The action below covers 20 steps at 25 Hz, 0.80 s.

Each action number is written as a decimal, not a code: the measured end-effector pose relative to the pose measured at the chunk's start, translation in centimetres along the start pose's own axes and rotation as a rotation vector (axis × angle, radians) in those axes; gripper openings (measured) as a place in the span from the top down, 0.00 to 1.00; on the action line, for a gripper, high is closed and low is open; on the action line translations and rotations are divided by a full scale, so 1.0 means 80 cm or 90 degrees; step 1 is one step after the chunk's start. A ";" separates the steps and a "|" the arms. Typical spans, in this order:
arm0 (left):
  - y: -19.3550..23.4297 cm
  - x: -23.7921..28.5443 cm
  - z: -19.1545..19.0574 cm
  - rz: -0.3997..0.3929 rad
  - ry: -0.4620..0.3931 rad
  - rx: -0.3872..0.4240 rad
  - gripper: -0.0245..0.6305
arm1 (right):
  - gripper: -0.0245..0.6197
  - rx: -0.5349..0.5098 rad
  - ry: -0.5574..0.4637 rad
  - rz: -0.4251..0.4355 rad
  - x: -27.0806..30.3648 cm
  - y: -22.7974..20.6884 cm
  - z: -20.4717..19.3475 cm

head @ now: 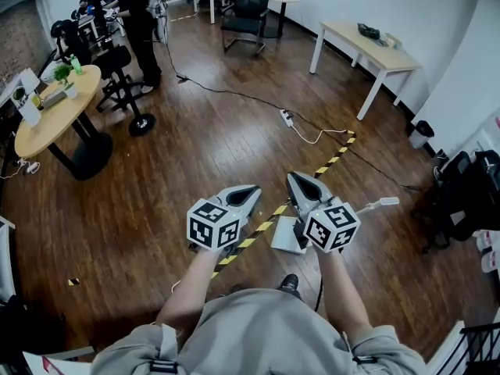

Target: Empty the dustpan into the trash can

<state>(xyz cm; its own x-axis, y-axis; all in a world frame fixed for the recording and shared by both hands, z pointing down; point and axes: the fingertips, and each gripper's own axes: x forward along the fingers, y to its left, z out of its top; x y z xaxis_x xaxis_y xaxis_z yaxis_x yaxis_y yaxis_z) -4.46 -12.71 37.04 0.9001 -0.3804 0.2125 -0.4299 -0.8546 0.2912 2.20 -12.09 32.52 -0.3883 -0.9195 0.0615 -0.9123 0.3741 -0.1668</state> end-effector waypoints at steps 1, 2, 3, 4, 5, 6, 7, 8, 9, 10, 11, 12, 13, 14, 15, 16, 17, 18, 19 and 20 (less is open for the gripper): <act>0.000 -0.001 0.002 0.001 -0.003 0.000 0.96 | 0.96 -0.002 -0.001 0.003 0.000 0.001 0.002; 0.001 -0.003 0.004 0.002 -0.006 0.001 0.96 | 0.96 -0.004 -0.003 0.006 0.001 0.003 0.004; 0.001 -0.004 0.005 0.003 -0.009 0.001 0.96 | 0.96 -0.006 -0.005 0.009 0.001 0.004 0.005; 0.002 -0.005 0.005 0.004 -0.012 0.002 0.96 | 0.96 -0.006 -0.007 0.011 0.002 0.006 0.006; 0.002 -0.006 0.005 0.004 -0.014 0.003 0.96 | 0.96 -0.008 -0.008 0.012 0.003 0.007 0.006; 0.002 -0.007 0.005 0.004 -0.016 0.004 0.96 | 0.96 -0.009 -0.009 0.013 0.003 0.008 0.006; 0.002 -0.008 0.006 0.003 -0.017 0.004 0.96 | 0.96 -0.009 -0.010 0.014 0.003 0.009 0.006; 0.002 -0.008 0.005 0.003 -0.017 0.005 0.96 | 0.96 -0.010 -0.011 0.015 0.003 0.010 0.006; 0.002 -0.010 0.005 0.003 -0.016 0.005 0.96 | 0.96 -0.010 -0.010 0.016 0.003 0.011 0.005; 0.003 -0.012 0.005 0.003 -0.016 0.004 0.96 | 0.96 -0.009 -0.010 0.016 0.004 0.013 0.005; 0.004 -0.014 0.005 0.002 -0.015 0.004 0.96 | 0.96 -0.009 -0.010 0.016 0.005 0.014 0.006; 0.004 -0.015 0.006 0.002 -0.014 0.004 0.96 | 0.96 -0.009 -0.010 0.015 0.005 0.015 0.007; 0.004 -0.016 0.007 0.002 -0.014 0.005 0.96 | 0.96 -0.009 -0.010 0.015 0.005 0.016 0.008; 0.004 -0.016 0.008 0.002 -0.014 0.006 0.96 | 0.96 -0.010 -0.010 0.015 0.004 0.015 0.009; 0.003 -0.015 0.009 0.002 -0.013 0.007 0.96 | 0.96 -0.010 -0.011 0.015 0.003 0.015 0.010; 0.002 -0.015 0.009 0.001 -0.012 0.008 0.96 | 0.96 -0.010 -0.011 0.014 0.003 0.014 0.010; 0.002 -0.015 0.009 0.001 -0.012 0.009 0.96 | 0.96 -0.010 -0.011 0.014 0.002 0.014 0.010; 0.002 -0.016 0.009 0.000 -0.012 0.010 0.96 | 0.96 -0.010 -0.011 0.013 0.003 0.015 0.009; 0.003 -0.017 0.009 -0.001 -0.012 0.010 0.96 | 0.96 -0.010 -0.011 0.013 0.004 0.017 0.008; 0.005 -0.019 0.008 -0.002 -0.012 0.010 0.96 | 0.96 -0.011 -0.010 0.013 0.005 0.019 0.007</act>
<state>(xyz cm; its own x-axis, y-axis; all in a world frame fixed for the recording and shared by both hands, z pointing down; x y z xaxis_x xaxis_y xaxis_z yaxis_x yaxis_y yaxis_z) -5.96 -12.70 36.22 0.9024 -0.3847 0.1943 -0.4267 -0.8612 0.2763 0.74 -12.00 31.74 -0.4047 -0.9135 0.0423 -0.9064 0.3946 -0.1511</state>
